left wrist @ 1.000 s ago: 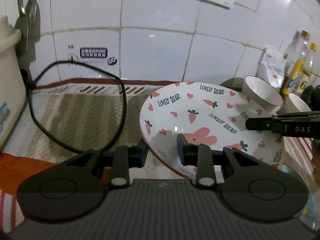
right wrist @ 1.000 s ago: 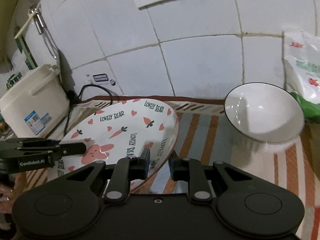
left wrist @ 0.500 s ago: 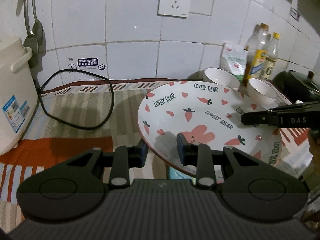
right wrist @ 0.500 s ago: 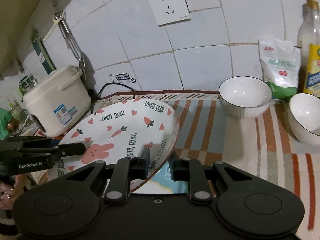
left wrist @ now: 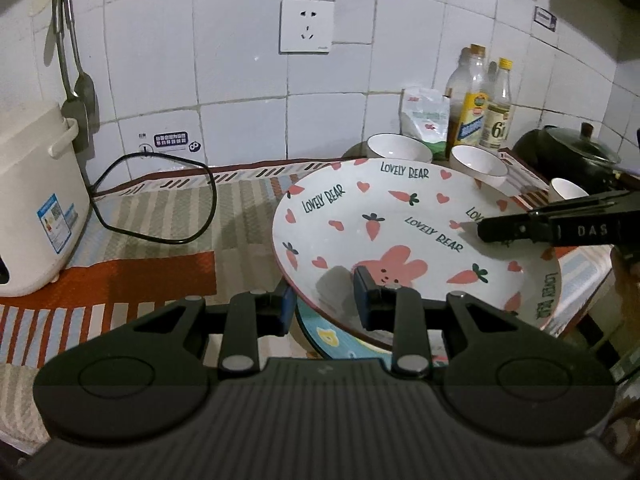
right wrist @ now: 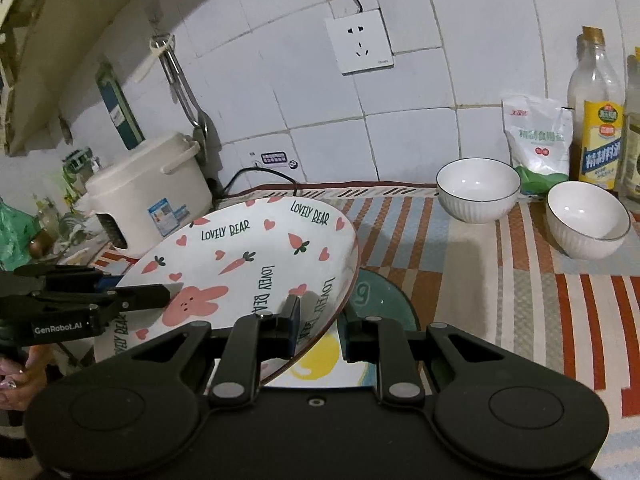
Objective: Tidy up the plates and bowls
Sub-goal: 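Carry the LOVELY BEAR plate with both tools over the Egg plate stack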
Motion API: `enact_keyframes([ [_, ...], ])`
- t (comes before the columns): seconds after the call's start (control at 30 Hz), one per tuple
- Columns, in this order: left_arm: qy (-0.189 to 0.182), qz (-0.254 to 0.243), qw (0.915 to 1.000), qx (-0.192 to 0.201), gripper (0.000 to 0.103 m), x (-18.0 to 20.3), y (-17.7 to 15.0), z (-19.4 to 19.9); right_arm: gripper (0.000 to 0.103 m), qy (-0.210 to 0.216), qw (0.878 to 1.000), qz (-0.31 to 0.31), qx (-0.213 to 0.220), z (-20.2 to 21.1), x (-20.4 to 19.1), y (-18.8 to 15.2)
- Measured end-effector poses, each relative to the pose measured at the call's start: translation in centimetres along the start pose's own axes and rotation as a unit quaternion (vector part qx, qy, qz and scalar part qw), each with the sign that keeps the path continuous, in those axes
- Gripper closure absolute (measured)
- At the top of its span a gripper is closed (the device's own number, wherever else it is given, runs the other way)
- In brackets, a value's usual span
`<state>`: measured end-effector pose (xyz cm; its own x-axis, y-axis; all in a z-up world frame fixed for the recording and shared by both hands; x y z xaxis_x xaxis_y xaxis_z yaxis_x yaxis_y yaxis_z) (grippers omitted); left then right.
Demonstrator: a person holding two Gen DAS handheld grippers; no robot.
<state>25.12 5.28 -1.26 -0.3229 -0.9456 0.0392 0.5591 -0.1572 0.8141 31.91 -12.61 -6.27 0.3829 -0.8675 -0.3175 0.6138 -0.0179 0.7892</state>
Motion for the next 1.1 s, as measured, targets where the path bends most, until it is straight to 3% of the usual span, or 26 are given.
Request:
enact_keyframes([
  [0.27,-0.006,-0.009,0.9999,-0.001,0.074,1.1,-1.5,0.2,0.079,0.000,1.000,-0.005,-0.001,0.6,0.5,-1.9],
  [0.67,-0.023,0.018,0.9988,-0.039,0.074,0.4,-4.6,-4.2,0.078,-0.020,0.999,-0.009,-0.035,-2.6,2.1,-4.9],
  [1.1,-0.036,0.026,0.9974,-0.057,0.074,0.1,-5.1,-6.6,0.078,-0.028,0.999,0.004,-0.044,-4.2,3.2,-5.5],
])
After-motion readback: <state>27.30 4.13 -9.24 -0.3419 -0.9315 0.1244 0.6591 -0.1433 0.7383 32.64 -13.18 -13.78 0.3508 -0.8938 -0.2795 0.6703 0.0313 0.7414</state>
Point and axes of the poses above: each gripper's, at about its wrist camera, not at the fingertips, and z roughly against the way its jaws point, x to its right, y to its top, the point moved 10 cm from there along -z, roughly the way its jaws point, and after that the axes turned 1 degree about x, right-handed, at the moved point
